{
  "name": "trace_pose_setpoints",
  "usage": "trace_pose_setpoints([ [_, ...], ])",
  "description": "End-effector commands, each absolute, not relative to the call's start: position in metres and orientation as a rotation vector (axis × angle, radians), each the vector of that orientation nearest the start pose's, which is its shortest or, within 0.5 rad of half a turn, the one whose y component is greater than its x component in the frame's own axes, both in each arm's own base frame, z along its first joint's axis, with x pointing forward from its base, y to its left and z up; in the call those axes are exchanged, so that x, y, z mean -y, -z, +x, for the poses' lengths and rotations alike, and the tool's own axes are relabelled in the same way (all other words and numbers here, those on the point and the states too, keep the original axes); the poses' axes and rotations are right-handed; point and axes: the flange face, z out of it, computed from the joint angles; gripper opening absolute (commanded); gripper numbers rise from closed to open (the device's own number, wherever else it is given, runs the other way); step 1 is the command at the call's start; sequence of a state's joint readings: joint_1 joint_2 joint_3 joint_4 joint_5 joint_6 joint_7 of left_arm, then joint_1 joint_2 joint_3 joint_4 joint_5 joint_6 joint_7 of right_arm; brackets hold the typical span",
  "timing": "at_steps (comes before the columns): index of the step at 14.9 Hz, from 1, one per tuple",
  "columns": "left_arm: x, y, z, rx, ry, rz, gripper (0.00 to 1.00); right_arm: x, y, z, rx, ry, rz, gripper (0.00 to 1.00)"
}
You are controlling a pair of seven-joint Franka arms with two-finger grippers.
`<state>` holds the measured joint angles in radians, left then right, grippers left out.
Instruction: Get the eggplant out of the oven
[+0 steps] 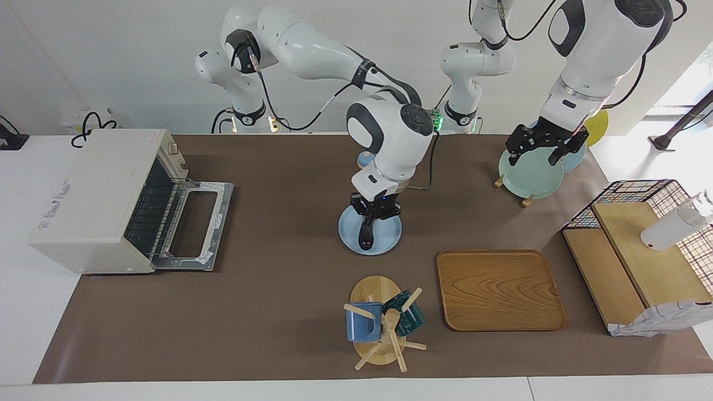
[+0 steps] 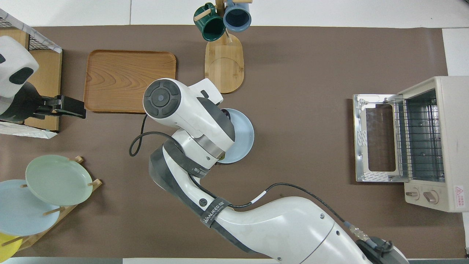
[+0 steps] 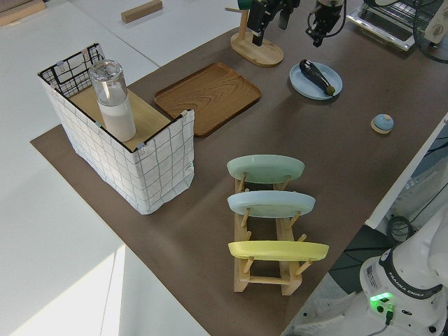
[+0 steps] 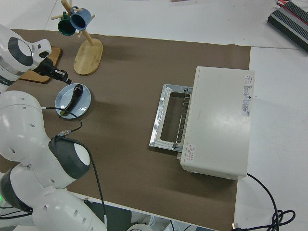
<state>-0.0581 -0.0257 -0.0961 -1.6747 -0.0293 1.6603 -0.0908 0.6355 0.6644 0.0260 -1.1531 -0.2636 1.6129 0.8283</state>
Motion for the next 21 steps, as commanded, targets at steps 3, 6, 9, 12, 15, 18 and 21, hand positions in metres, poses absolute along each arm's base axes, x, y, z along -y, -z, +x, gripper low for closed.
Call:
trace_pose_setpoints([
  [3,0.133,-0.567,0.548,-0.152,0.020,-3.171,1.00,-0.260,-0.376,0.577,-0.264,-0.245,-3.533,0.00],
  [6,0.184,-0.536,0.553,-0.174,0.008,-3.192,1.00,-0.170,-0.342,0.574,-0.317,-0.283,-3.497,0.00],
  [9,0.251,-0.494,0.555,-0.182,0.009,-3.216,1.00,-0.124,-0.304,0.560,-0.286,-0.247,-3.473,0.00],
  [12,0.302,-0.455,0.555,-0.241,0.049,-3.233,1.00,-0.108,-0.292,0.552,-0.183,-0.257,-3.535,0.00],
  [15,0.364,-0.414,0.530,-0.394,0.052,-3.230,1.00,-0.095,-0.283,0.547,-0.159,-0.274,-3.540,0.00],
  [18,0.405,-0.372,0.511,-0.510,0.029,-3.213,1.00,-0.083,-0.282,0.550,-0.063,-0.268,-3.576,0.00],
  [21,0.435,-0.344,0.491,-0.596,0.047,-3.209,1.00,-0.081,-0.283,0.549,-0.056,-0.278,-3.586,0.00],
])
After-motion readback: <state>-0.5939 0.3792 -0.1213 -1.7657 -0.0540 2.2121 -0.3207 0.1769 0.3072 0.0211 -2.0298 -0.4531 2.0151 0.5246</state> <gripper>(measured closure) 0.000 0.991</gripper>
